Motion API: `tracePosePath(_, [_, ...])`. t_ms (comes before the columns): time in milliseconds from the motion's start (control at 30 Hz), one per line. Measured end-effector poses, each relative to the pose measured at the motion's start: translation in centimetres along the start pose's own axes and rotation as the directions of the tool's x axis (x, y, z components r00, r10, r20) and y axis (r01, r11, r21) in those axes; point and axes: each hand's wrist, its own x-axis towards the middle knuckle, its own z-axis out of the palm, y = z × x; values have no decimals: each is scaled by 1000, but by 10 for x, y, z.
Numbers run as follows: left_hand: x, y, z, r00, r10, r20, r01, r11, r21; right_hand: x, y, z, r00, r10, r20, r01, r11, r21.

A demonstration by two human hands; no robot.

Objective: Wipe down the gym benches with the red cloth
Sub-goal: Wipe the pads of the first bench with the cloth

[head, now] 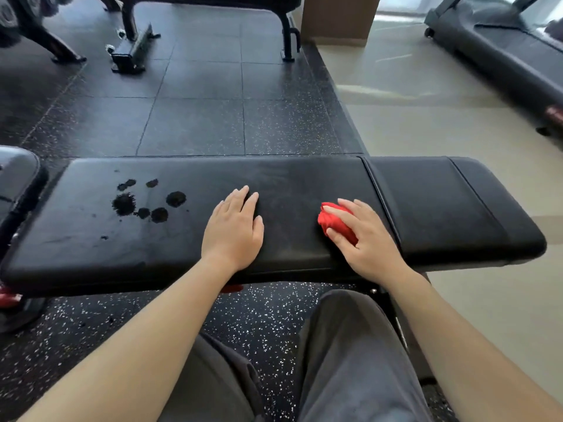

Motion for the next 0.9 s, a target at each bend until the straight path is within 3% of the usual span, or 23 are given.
tracePosePath(233, [9, -5, -6, 999, 14, 45, -11, 998, -61, 37, -37, 29, 986, -130, 108, 135, 990, -35])
tracePosePath(367, [23, -18, -12, 999, -34, 26, 32, 998, 58, 89, -53, 47, 982, -163, 98, 168, 985, -45])
tracePosePath(600, [27, -21, -9, 997, -76, 1, 76, 994, 73, 153, -57, 65, 977, -183, 107, 189, 981, -51])
tracePosePath(900, [23, -23, -7, 996, -85, -25, 86, 995, 40, 85, -56, 43, 948, -285, 140, 286, 958, 10])
